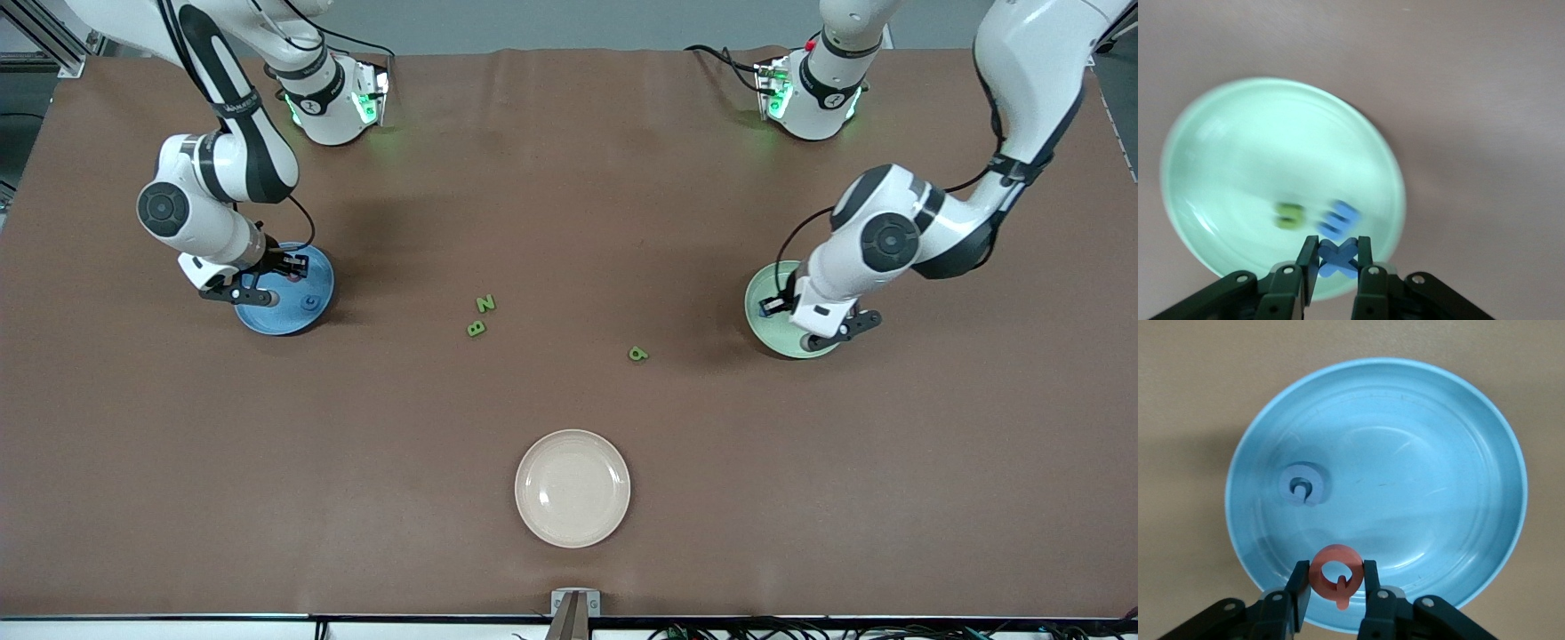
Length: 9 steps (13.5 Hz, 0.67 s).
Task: Sort uppercase to blue plate, lowercase to green plate
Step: 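Release the x in the green plate while the right releases q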
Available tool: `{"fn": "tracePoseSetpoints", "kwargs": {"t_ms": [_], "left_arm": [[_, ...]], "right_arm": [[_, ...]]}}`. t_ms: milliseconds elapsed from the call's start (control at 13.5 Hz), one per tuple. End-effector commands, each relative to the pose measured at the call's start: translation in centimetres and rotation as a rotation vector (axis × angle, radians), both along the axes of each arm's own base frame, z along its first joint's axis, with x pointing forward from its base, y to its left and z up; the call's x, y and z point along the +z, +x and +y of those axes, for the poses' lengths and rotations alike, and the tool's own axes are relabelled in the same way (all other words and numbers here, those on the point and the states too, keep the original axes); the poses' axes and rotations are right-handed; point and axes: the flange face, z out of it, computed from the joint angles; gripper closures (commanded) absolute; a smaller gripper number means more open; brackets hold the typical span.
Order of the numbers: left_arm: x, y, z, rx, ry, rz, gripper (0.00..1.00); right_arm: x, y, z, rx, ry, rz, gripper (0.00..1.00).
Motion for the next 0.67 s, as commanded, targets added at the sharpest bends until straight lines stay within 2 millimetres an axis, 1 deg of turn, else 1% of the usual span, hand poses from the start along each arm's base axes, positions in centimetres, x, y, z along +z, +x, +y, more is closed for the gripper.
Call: {"fn": "tracePoseSetpoints", "kwargs": {"t_ms": [0,148,222,370,444,518,592], "left_arm": [[-0.7,-0.9,2.2,-0.124,0.048,-0.018,0.81],[-1.7,-1.4,2.8,-0.165,0.056,-0.039,0.81],[-2.1,-1.5,3.9,-0.176,0.057,-0.054,0.81],[-2.8,-1.8,4.2,-0.203,0.049,-0.056,0.81],[-3.1,-2.1,4.2,-0.214,0.053,-0.055,0.81],[-3.1,-2.1,4.2,-0.213,0.046,-0.064,0.81],[-3.4,-2.2,4.1,-0.215,0.036,-0.064,0.79]], "right_arm": [[0.6,-0.8,0.0,0.015,-0.001,-0.014,0.0],[0.6,-0.7,0.2,0.005,-0.003,-0.015,0.0],[0.8,-0.6,0.5,0.006,-0.003,-0.019,0.0],[1.0,-0.2,1.2,0.002,0.002,-0.03,0.0],[1.3,0.2,2.4,-0.01,-0.005,-0.038,0.0],[1.5,0.4,4.2,-0.023,-0.014,-0.046,0.0],[1.9,0.7,6.8,-0.049,-0.025,-0.059,0.0]]}}
